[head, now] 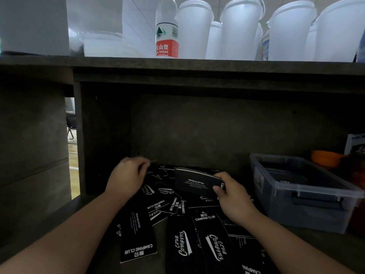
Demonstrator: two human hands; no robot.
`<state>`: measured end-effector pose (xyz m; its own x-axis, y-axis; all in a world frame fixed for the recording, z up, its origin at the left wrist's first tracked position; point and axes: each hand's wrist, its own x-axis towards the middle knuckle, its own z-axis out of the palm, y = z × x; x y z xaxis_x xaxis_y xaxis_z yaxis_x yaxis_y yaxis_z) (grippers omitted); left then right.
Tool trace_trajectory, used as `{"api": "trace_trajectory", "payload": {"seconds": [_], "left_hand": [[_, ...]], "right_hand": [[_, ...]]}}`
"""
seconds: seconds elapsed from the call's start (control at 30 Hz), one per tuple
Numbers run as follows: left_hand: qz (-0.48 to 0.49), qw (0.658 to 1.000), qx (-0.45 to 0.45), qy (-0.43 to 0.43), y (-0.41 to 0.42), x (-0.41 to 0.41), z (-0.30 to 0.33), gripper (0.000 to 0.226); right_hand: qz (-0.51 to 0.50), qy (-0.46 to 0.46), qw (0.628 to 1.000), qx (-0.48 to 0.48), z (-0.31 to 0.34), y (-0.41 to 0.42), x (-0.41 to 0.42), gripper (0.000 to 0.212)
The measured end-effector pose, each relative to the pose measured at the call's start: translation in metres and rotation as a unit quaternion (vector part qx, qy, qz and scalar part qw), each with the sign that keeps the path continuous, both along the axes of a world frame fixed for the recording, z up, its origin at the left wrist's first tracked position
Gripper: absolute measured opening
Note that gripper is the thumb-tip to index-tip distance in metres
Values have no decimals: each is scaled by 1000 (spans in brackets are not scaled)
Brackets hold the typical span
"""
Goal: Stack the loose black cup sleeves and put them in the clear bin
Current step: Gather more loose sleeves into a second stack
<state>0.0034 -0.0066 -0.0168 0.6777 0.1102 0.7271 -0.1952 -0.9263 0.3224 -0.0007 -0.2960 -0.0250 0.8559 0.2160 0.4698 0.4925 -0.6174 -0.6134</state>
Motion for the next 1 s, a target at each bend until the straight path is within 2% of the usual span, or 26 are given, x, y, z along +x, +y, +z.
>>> {"api": "trace_trajectory", "payload": {"seconds": [0.07, 0.13, 0.23, 0.33, 0.37, 0.43, 0.53, 0.6, 0.7, 0.73, 0.8, 0.9, 1.0], "left_hand": [[-9, 987, -36, -154, -3, -6, 7, 15], [-75, 965, -153, -200, -8, -15, 14, 12], [-186, 919, -318, -137, -15, -19, 14, 7], [-250, 888, -385, -10, -21, -16, 8, 14], [-252, 891, -375, 33, -23, -15, 6, 14], [-216, 924, -304, 79, -25, -11, 1, 8], [-131, 972, -179, 70, -24, -8, -3, 9], [-120, 981, -128, 86, -28, -11, -2, 12], [-158, 977, -73, 120, -35, -12, -3, 12], [-178, 973, -71, 128, -35, -12, -3, 11], [-175, 973, -89, 122, -27, -8, -1, 24], [-57, 987, -117, 95, -2, 0, -1, 30], [28, 976, -154, 152, 14, 4, -7, 37]], "right_hand": [[-2, 2, 1000, 15, 2, 0, -1, 21], [-11, 5, 1000, 23, 2, 0, -1, 19], [-23, 14, 999, 25, 2, 0, 0, 16], [-31, 29, 999, 20, 3, 0, 0, 15], [-31, 30, 999, 19, 3, 0, 0, 15], [-28, 33, 999, 29, 4, 0, -1, 12], [-17, 34, 998, 49, 6, 1, -4, 10], [-13, 26, 999, 42, 6, 2, -5, 13], [-13, 3, 1000, 21, 3, 2, -2, 11], [-13, -3, 1000, 17, 2, 2, -1, 10], [-17, -10, 1000, 15, 2, 1, 0, 12], [-37, -20, 999, 23, 3, 0, 3, 17], [-48, -12, 999, 1, 1, -3, 7, 16]]}}
